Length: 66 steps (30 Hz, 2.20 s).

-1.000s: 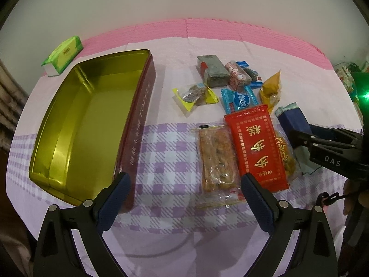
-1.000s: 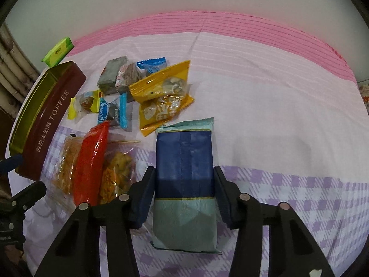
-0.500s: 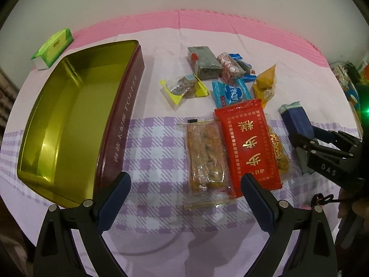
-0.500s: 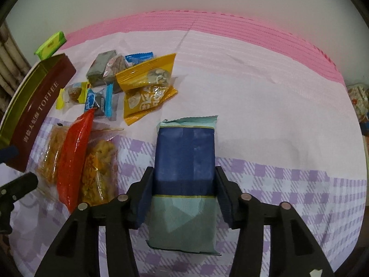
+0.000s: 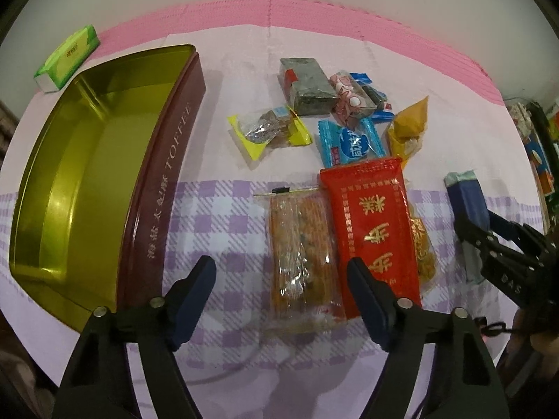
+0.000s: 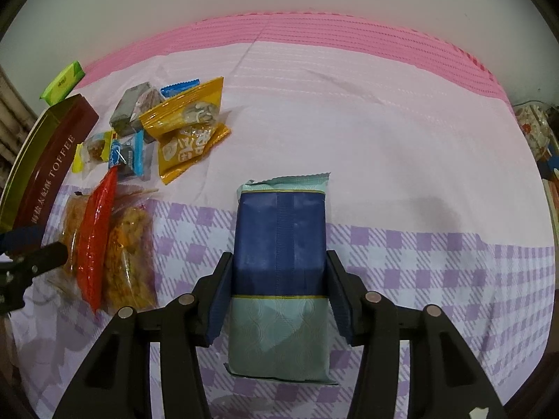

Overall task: Organize snacks
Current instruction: 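Grasp the clear cookie bag with the left gripper while the right holds the blue box, then carry the cookie bag into the tin with the left gripper and release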

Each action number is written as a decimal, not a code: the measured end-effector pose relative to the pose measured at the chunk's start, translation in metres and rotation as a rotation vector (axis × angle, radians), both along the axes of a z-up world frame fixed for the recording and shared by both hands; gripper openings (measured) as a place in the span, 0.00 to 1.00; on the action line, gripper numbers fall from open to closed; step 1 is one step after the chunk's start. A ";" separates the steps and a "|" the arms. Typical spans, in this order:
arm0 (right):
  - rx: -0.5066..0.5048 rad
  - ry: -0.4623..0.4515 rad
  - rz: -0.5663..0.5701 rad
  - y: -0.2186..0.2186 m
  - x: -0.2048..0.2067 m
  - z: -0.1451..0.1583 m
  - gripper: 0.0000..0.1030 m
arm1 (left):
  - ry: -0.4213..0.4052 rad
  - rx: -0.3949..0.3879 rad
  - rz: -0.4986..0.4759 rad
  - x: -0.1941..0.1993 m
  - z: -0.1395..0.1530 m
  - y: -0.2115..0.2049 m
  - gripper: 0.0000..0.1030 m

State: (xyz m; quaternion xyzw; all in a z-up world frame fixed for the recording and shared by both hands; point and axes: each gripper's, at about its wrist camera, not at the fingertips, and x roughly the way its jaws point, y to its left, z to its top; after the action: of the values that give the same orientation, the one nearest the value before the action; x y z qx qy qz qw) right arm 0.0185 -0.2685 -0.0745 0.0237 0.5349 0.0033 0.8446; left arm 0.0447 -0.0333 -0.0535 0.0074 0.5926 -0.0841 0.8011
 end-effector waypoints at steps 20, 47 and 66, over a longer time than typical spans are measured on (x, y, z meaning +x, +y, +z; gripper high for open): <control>-0.004 0.001 0.002 0.002 0.000 -0.001 0.50 | 0.056 0.006 -0.023 0.021 -0.013 -0.007 0.50; -0.029 0.012 -0.008 0.007 0.005 -0.004 0.51 | -0.094 -0.018 -0.048 0.014 0.067 0.038 0.37; -0.036 0.052 -0.077 0.009 0.027 -0.006 0.51 | -0.087 0.171 0.079 0.041 0.025 0.158 0.37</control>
State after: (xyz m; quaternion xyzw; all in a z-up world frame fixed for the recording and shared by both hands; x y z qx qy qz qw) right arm 0.0450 -0.2597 -0.0802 0.0292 0.5551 -0.0392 0.8303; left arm 0.0862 0.1249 -0.0288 0.0558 0.5618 -0.0011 0.8254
